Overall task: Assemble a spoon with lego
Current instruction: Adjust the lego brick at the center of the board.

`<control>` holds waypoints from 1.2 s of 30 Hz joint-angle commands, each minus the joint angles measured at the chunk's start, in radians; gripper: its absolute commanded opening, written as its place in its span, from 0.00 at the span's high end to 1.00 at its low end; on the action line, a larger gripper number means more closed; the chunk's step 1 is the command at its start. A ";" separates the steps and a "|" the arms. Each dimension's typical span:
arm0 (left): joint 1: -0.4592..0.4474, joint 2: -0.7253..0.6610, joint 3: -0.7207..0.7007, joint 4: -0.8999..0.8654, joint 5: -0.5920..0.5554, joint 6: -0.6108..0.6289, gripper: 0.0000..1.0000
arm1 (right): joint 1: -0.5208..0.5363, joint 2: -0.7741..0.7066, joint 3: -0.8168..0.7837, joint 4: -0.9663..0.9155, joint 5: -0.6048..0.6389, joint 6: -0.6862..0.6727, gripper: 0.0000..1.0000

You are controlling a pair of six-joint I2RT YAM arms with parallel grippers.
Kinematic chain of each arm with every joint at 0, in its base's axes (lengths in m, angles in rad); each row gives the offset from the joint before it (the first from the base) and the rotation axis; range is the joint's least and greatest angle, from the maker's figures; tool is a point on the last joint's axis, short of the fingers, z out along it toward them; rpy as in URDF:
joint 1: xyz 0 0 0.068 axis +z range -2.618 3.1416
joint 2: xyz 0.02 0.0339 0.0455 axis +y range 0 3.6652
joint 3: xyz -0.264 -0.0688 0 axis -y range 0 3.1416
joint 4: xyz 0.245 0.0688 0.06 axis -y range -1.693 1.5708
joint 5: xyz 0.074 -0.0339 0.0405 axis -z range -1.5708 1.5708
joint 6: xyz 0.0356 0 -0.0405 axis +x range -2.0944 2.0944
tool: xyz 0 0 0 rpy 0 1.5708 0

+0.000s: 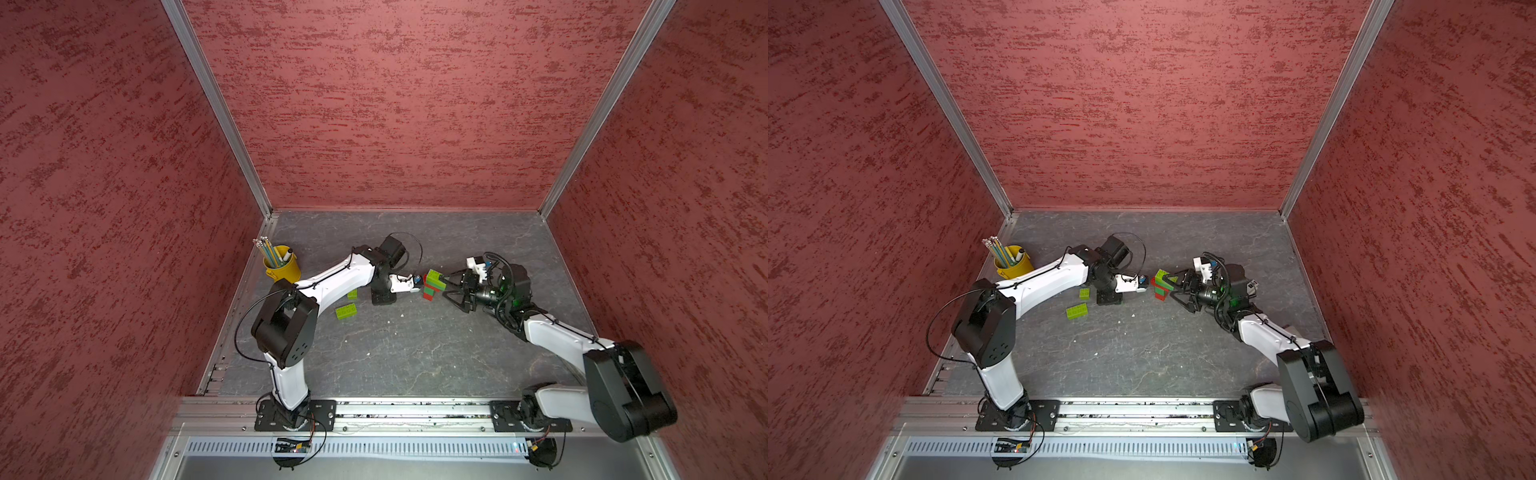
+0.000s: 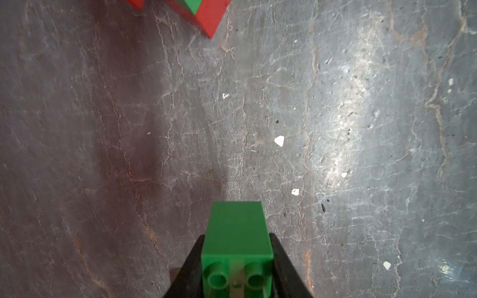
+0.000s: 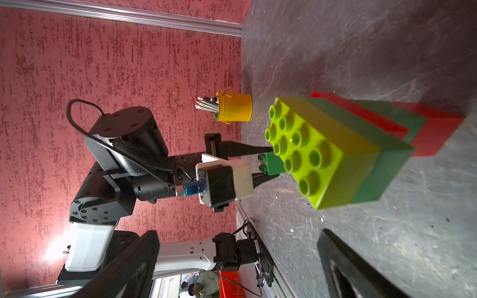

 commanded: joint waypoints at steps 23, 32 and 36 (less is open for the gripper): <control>0.009 -0.043 0.002 -0.016 -0.019 -0.023 0.84 | -0.054 0.076 0.077 -0.029 0.048 -0.070 0.02; 0.006 -0.048 0.001 -0.015 -0.024 -0.025 0.84 | -0.071 0.109 0.089 -0.015 0.029 -0.088 0.02; 0.003 -0.054 0.005 -0.021 -0.026 -0.026 0.84 | -0.080 0.119 0.105 -0.024 0.018 -0.107 0.02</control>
